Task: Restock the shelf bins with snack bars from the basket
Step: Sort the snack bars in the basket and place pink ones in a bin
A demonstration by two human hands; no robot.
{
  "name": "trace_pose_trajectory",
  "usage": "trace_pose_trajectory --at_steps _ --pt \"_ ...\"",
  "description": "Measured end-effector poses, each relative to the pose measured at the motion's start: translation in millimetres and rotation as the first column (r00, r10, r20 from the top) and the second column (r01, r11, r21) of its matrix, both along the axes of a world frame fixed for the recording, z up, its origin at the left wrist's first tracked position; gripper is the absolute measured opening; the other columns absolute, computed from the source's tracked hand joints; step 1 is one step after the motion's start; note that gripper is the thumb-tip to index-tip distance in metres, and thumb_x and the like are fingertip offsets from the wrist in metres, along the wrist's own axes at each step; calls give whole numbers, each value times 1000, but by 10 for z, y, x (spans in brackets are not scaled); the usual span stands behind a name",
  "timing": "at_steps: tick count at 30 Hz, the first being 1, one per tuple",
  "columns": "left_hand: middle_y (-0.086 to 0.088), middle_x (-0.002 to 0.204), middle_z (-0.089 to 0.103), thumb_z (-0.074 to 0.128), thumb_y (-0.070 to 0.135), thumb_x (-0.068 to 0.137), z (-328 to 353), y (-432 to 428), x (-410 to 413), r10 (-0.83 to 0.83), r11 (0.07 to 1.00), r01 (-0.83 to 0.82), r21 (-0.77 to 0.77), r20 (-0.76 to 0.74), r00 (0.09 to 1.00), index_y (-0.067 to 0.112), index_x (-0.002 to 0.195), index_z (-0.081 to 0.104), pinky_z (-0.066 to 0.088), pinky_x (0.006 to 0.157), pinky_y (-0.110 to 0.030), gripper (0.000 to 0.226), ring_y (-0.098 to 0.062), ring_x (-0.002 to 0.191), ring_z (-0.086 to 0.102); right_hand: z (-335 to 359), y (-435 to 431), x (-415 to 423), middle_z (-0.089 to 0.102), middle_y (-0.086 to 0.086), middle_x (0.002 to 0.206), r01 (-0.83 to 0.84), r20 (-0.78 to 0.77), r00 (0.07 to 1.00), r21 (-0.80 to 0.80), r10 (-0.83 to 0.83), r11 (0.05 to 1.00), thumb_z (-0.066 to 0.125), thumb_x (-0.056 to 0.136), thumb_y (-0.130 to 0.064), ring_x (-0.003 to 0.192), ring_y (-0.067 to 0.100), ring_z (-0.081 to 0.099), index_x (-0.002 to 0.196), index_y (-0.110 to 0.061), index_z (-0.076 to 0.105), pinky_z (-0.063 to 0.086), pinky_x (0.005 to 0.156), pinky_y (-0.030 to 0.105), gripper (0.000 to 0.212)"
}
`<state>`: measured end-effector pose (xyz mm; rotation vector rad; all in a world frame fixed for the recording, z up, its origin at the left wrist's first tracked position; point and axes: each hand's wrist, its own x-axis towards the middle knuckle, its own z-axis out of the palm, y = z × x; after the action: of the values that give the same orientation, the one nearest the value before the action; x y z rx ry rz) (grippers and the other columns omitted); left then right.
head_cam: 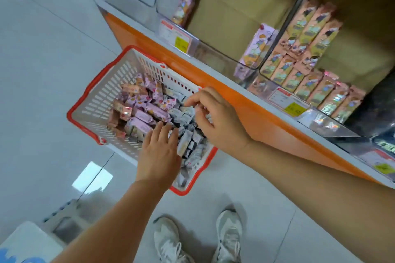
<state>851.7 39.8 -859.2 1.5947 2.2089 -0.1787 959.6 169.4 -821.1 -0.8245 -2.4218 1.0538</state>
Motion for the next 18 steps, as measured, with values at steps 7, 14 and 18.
trace_pose_trajectory --at_steps 7,14,18 --pt "-8 163 -3 39 29 98 -516 -737 -562 227 963 -223 -149 6 974 18 155 7 1 120 -39 66 -25 150 -5 -920 -440 -614 53 5 123 -121 512 783 -434 355 893 48 99 -16 96 20 57 125 -19 54 50 87 41 27" --pt "-5 161 -18 41 21 95 -1086 -1106 -868 271 952 -260 -159 52 961 24 154 -8 -6 120 -42 77 -26 148 -18 -1612 -718 -1465 53 6 126 63 534 751 -644 390 762 45 102 -23 105 25 59 130 -17 49 50 92 38 28" --pt "-1 156 -32 43 12 92 -1281 -1280 -845 273 961 -267 -66 95 957 27 151 -20 -10 119 -41 88 -26 146 -23 -1964 -845 -1870 57 6 131 170 512 806 -682 297 712 50 96 -30 117 24 56 131 -20 51 46 102 44 36"
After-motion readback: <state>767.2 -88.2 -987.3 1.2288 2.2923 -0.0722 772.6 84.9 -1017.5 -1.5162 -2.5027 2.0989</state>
